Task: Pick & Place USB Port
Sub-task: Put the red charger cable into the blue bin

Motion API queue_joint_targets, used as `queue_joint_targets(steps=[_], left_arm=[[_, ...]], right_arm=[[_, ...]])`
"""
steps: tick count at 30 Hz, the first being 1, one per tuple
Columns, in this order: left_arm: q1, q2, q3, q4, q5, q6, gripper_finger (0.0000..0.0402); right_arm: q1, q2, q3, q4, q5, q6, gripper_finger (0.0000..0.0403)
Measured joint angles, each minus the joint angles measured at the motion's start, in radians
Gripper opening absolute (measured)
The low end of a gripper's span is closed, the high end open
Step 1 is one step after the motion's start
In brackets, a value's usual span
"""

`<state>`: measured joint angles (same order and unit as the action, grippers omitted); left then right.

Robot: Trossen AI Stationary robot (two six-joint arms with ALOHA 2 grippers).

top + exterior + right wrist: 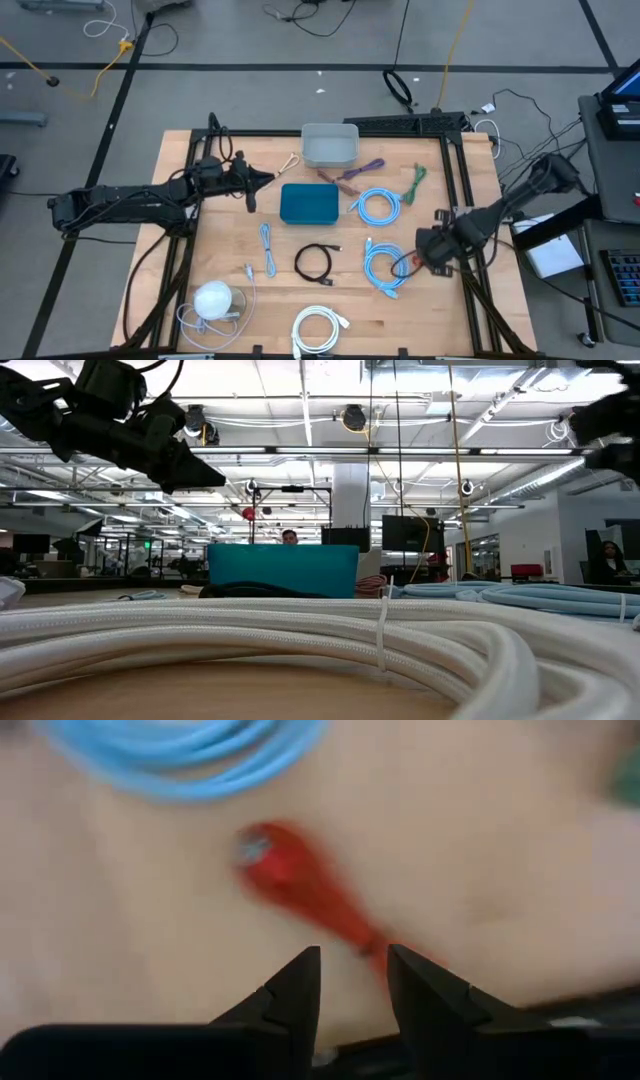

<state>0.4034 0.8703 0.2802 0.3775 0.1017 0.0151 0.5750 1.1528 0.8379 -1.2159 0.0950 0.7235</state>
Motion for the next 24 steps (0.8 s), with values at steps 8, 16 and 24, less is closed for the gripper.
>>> queue_joint_targets(steps=[8, 16, 24], left_arm=[[0.000, 0.000, 0.000, 0.019, -0.016, 0.007, 0.0042], [0.000, 0.000, 0.000, 0.014, -0.016, 0.002, 0.0042], [0.000, 0.000, 0.000, 0.008, -0.016, -0.003, 0.0042]], right_arm=[[0.098, 0.078, -0.080, 0.097, 0.039, -0.013, 0.0110], [0.101, 0.149, -0.212, 0.167, -0.013, -0.066, 0.0126], [0.102, 0.160, -0.228, 0.217, 0.085, -0.064, 0.0131]])
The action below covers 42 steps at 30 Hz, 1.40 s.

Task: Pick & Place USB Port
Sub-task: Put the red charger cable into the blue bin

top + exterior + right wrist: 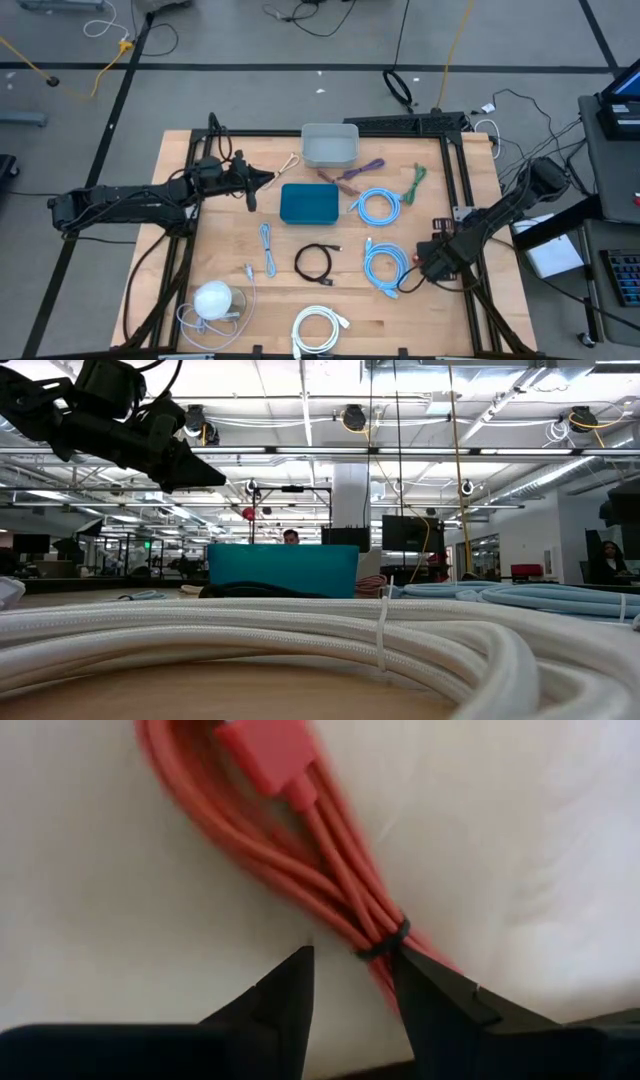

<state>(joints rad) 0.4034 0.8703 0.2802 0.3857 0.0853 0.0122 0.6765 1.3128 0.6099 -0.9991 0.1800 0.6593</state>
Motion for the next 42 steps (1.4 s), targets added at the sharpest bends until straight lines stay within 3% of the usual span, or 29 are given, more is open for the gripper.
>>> queue_joint_targets(steps=[12, 20, 24, 30, 33, 38, 42], left_arm=[[0.000, 0.000, 0.000, -0.002, 0.000, -0.017, 0.0042], [0.000, 0.000, 0.000, -0.003, 0.000, -0.017, 0.0042], [0.000, 0.000, 0.000, -0.014, 0.000, -0.017, 0.0042], [0.000, 0.000, 0.000, -0.025, 0.000, -0.017, 0.0042], [0.000, 0.000, 0.000, -0.026, 0.000, -0.017, 0.0042], [0.000, 0.000, 0.000, -0.026, 0.000, -0.017, 0.0042], [0.000, 0.000, 0.000, -0.028, 0.000, -0.017, 0.0042]], right_arm=[[0.000, 0.000, -0.001, 0.040, 0.082, -0.002, 0.0117], [-0.050, -0.001, -0.018, 0.166, 0.152, 0.012, 0.0111], [-0.078, -0.003, -0.044, 0.211, 0.164, 0.043, 0.0088], [-0.095, -0.002, -0.099, 0.219, 0.154, 0.139, 0.0016], [-0.095, -0.002, -0.097, 0.219, 0.172, 0.215, 0.0013], [-0.097, 0.004, -0.024, 0.218, 0.316, 0.279, 0.0007], [-0.144, -0.001, 0.096, 0.234, 0.456, 0.218, 0.0000]])
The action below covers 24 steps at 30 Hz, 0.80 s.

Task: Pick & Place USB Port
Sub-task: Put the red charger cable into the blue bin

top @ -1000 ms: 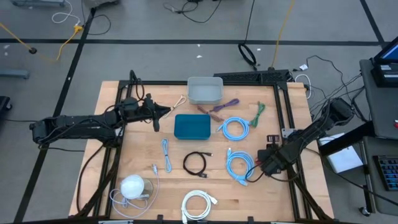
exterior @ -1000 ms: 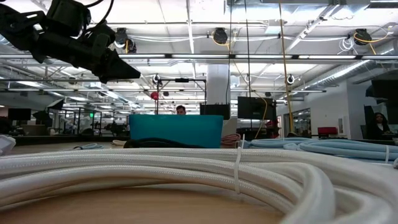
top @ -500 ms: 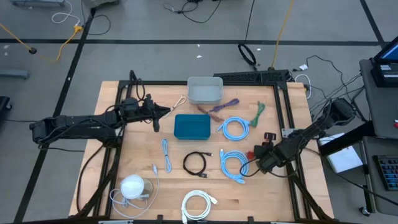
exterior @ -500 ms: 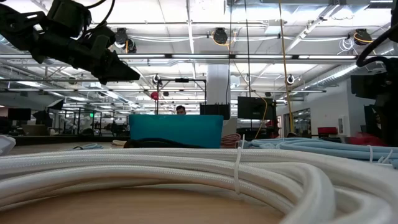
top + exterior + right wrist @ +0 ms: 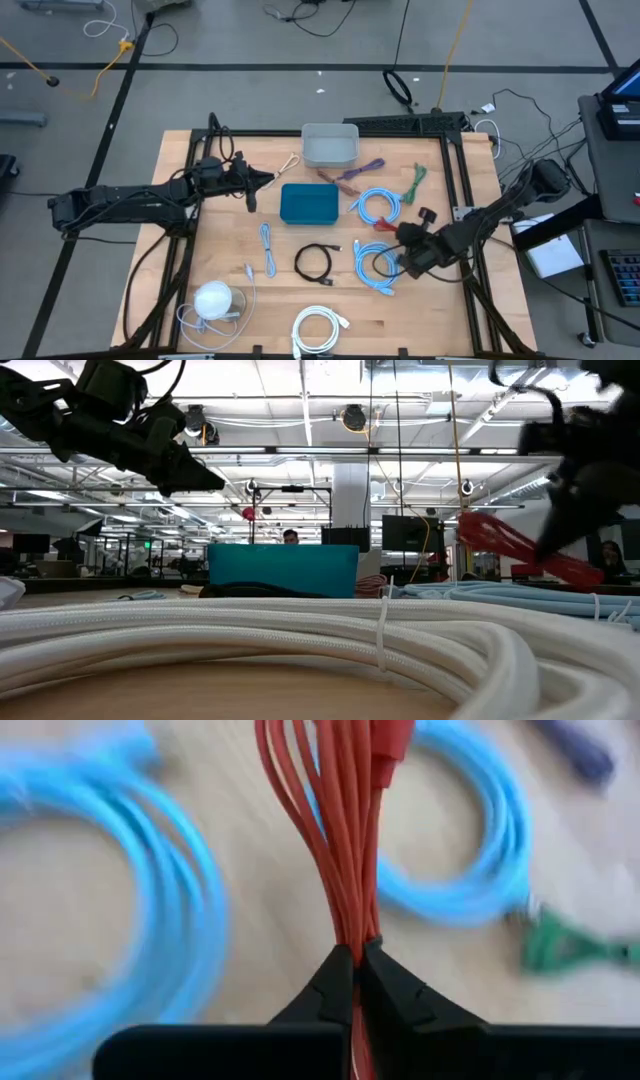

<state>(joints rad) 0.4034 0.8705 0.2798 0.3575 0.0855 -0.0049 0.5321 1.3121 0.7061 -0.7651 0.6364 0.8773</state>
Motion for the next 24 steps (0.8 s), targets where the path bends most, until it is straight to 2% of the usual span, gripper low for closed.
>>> queue_joint_targets(steps=[3, 5, 13, 17, 20, 24], left_arm=[[0.000, 0.000, 0.000, -0.005, -0.004, 0.000, 0.0042], [0.000, 0.000, 0.000, -0.007, -0.008, 0.002, 0.0042], [0.000, 0.000, 0.000, -0.008, -0.008, -0.001, 0.0042], [0.000, 0.000, 0.000, -0.018, -0.008, -0.005, 0.0042], [0.000, 0.000, 0.000, -0.030, -0.007, -0.004, 0.0042], [0.000, 0.000, 0.000, -0.045, -0.008, -0.002, 0.0042]], right_arm=[[-0.043, 0.005, 0.062, 0.007, 0.043, -0.118, 0.0000], [-0.086, 0.001, 0.105, 0.074, 0.093, -0.226, 0.0000], [-0.318, 0.017, 0.131, 0.579, 0.092, -0.707, 0.0000], [-0.444, 0.067, 0.130, 0.743, 0.011, -0.848, 0.0000], [-0.516, 0.131, 0.153, 0.870, -0.102, -0.892, 0.0000], [-0.545, 0.250, 0.262, 0.892, -0.234, -0.931, 0.0000]])
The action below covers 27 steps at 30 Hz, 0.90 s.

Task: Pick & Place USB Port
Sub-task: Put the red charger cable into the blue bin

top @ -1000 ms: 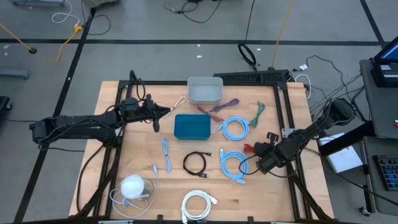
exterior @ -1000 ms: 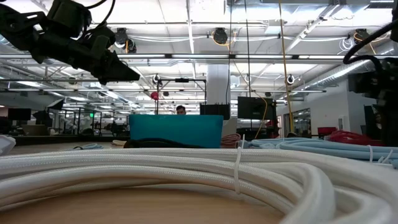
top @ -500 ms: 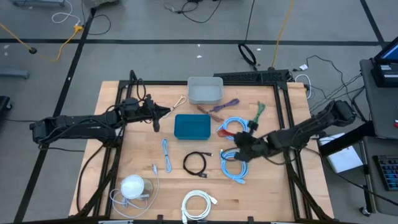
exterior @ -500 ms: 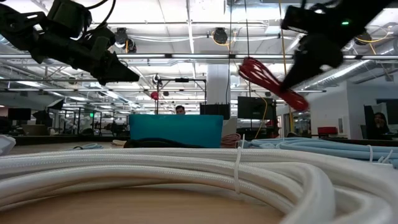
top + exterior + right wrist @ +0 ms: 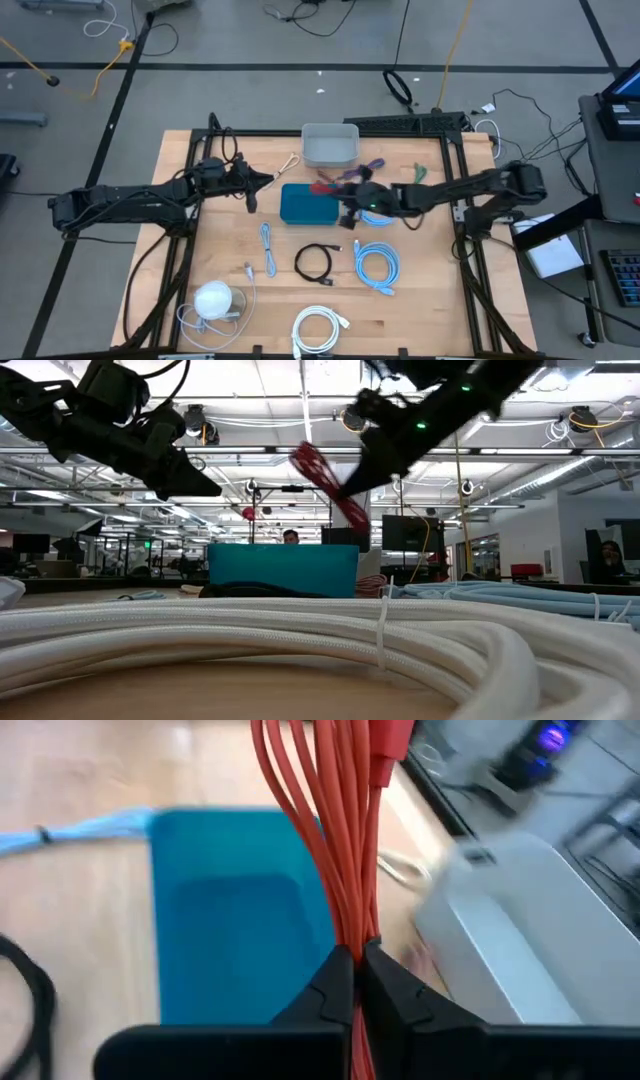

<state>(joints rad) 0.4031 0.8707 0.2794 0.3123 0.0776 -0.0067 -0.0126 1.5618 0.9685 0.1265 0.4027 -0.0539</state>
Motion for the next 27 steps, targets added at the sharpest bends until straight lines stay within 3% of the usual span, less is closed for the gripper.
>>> queue_joint_targets(steps=[5, 11, 14, 23, 27], left_arm=[[0.000, 0.000, 0.000, -0.017, 0.000, -0.005, 0.0042], [0.000, 0.000, 0.000, -0.112, -0.021, -0.007, 0.0042], [0.000, 0.000, 0.000, -0.124, -0.055, -0.011, 0.0042], [0.000, 0.000, 0.000, -0.100, -0.061, -0.014, 0.0042], [0.000, 0.000, 0.000, -0.095, -0.061, -0.014, 0.0042]], right_arm=[[0.042, 0.150, 0.205, -0.114, -0.063, -0.080, 0.0000], [0.075, 0.267, 0.384, -0.433, 0.051, -0.096, 0.0000], [0.075, 0.272, 0.398, -0.475, 0.070, -0.085, 0.0000], [0.059, 0.264, 0.399, -0.387, 0.064, -0.059, 0.0000], [0.048, 0.265, 0.399, -0.376, 0.014, -0.017, 0.0000]])
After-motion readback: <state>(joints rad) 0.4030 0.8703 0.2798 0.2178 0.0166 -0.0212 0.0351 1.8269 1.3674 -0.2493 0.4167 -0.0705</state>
